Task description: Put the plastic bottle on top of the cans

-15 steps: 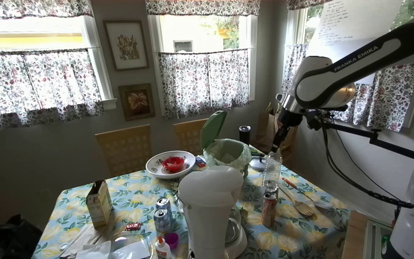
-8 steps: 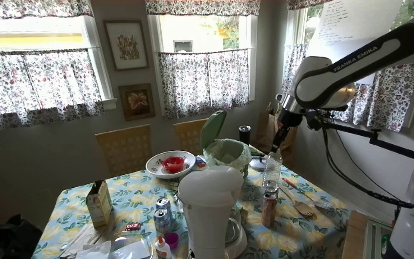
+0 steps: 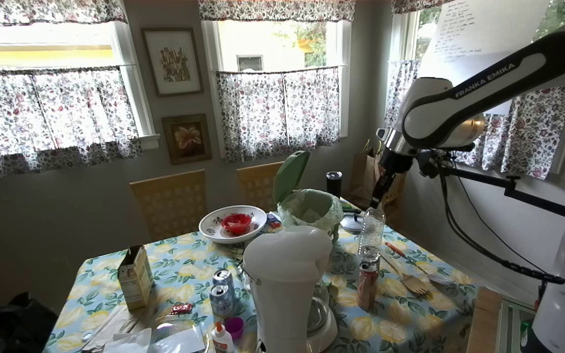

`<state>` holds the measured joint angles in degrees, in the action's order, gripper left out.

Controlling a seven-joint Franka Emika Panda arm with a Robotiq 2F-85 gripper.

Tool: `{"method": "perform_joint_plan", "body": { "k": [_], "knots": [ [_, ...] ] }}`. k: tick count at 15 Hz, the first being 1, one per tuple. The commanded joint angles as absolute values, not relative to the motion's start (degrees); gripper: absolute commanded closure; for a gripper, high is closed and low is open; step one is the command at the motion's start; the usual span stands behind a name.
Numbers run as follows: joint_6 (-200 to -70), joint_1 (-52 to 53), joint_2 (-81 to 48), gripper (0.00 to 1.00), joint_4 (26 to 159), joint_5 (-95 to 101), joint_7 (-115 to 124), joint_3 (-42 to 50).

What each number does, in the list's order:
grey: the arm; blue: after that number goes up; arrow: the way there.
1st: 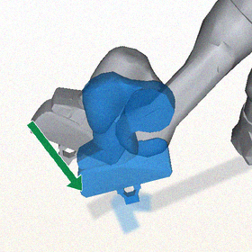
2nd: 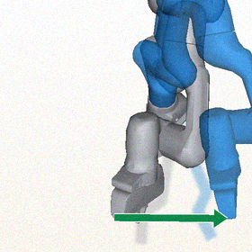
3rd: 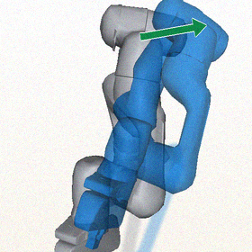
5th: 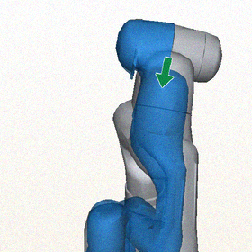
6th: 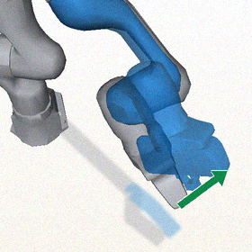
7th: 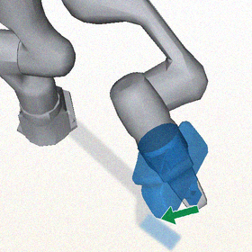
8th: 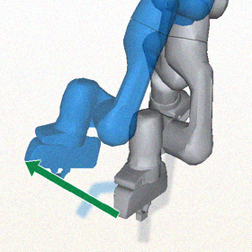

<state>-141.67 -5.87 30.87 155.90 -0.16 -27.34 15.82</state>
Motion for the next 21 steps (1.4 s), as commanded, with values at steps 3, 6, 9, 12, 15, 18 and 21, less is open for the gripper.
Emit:
{"method": "perform_joint_plan", "body": {
  "k": [3, 6, 9, 12, 15, 18, 21],
  "knots": [
    [-142.75, -6.09, 30.2, 0.92, 156.33, 1.36, -27.74, 16.09],
    [-142.85, -6.13, 30.24, 0.76, 156.36, 1.4, -27.72, 16.07],
    [-142.82, -6.14, 30.25, 0.37, 156.33, 1.36, -27.66, 16.08],
    [-142.75, -6.19, 30.26, 0.15, 156.28, 1.38, -27.61, 16.04],
    [-142.7, -6.21, 30.31, 0.0, 156.25, 1.36, -27.62, 16.08],
    [-142.55, -6.13, 30.61, 0.0, 156.16, 1.14, -27.6, 16.14],
    [-140.77, -6.96, 30.98, 0.0, 155.39, 1.24, -25.01, 15.21]
  ]
}}
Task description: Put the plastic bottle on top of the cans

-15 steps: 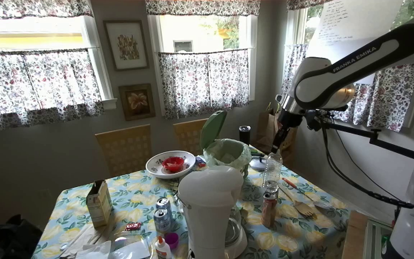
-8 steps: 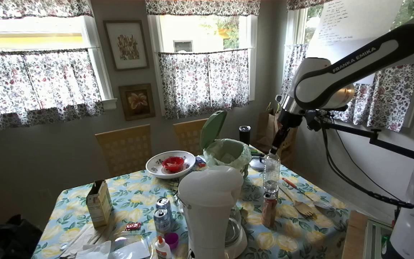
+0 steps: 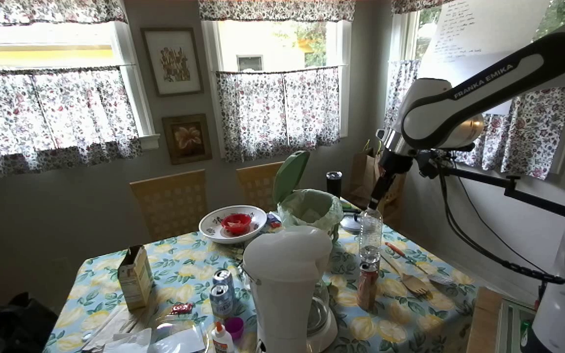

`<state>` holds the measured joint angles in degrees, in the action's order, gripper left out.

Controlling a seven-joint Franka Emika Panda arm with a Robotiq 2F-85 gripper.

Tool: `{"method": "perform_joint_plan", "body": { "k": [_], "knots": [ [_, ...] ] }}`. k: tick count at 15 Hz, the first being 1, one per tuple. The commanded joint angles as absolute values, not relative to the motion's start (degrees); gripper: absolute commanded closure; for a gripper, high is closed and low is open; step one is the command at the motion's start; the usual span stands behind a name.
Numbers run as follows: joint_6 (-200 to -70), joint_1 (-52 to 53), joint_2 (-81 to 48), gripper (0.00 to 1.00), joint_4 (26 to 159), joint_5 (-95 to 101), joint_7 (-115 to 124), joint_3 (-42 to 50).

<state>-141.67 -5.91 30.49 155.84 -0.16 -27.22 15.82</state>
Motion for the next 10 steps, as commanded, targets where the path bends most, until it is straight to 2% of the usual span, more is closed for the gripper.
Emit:
{"method": "perform_joint_plan", "body": {
  "k": [1, 10],
  "knots": [
    [-140.19, -7.16, 31.27, 0.0, 155.18, 1.17, -24.34, 15.05],
    [-133.08, -7.95, 35.87, 0.0, 153.34, 0.89, -15.58, 11.37]
  ]
}}
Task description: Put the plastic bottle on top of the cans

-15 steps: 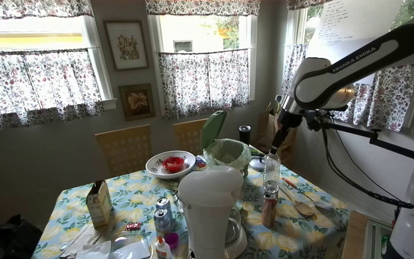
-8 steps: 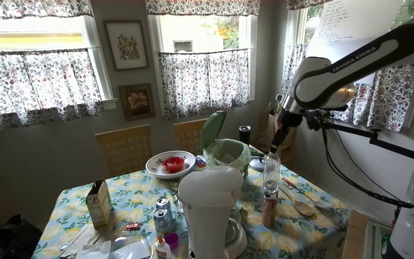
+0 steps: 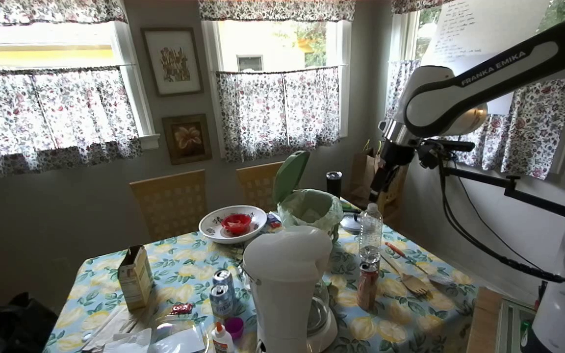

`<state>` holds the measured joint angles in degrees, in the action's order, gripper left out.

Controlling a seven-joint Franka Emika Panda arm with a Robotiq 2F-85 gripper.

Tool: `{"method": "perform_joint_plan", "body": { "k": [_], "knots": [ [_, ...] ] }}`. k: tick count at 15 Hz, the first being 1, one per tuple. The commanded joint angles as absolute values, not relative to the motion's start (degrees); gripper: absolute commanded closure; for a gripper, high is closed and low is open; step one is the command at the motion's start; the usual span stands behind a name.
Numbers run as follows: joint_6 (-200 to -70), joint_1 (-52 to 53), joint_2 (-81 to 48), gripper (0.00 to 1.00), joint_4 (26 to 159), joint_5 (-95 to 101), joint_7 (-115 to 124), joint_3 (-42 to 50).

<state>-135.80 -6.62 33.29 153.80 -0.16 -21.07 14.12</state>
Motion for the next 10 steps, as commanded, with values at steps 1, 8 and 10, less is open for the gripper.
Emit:
{"method": "perform_joint_plan", "body": {
  "k": [1, 8, 10],
  "knots": [
    [-132.69, -8.16, 36.25, 0.0, 153.18, 1.16, -13.91, 10.52],
    [-125.14, -11.09, 37.76, 0.0, 150.92, 4.32, 0.16, 3.82],
    [-123.14, -10.05, 38.56, 0.0, 150.37, 3.97, -1.71, 4.62]
  ]
}}
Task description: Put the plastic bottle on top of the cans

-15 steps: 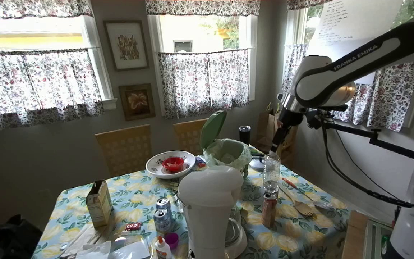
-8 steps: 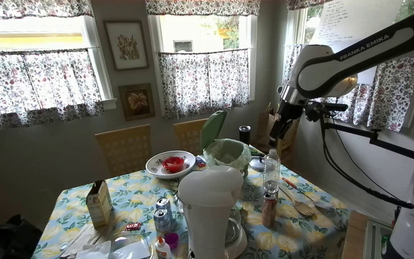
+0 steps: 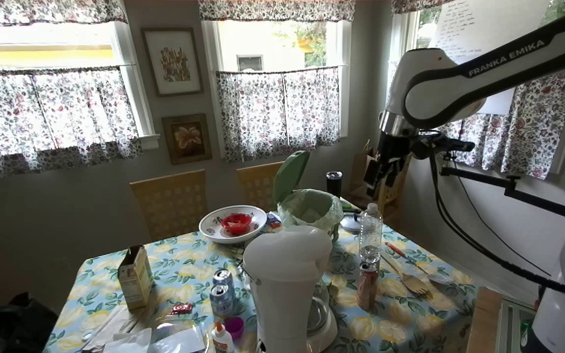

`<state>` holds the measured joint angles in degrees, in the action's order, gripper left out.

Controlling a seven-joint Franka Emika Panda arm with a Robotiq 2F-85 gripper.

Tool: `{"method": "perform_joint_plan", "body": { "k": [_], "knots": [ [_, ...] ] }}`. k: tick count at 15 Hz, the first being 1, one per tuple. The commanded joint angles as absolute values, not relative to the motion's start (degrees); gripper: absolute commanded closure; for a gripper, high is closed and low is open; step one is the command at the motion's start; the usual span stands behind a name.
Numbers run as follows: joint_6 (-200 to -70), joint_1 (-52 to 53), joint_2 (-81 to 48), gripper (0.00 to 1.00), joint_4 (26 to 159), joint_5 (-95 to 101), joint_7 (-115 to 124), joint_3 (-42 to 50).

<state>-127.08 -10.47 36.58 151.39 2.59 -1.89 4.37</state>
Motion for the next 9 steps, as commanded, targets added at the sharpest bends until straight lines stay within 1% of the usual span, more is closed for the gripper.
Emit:
{"method": "perform_joint_plan", "body": {
  "k": [1, 7, 9],
  "knots": [
    [-121.92, -9.82, 39.09, 0.0, 150.09, 4.04, -2.26, 4.69],
    [-118.82, -9.13, 42.26, 0.0, 149.42, 4.05, -2.56, 4.48],
    [-120.47, -8.84, 40.79, 0.0, 149.54, 3.11, -2.11, 5.0]
  ]
}}
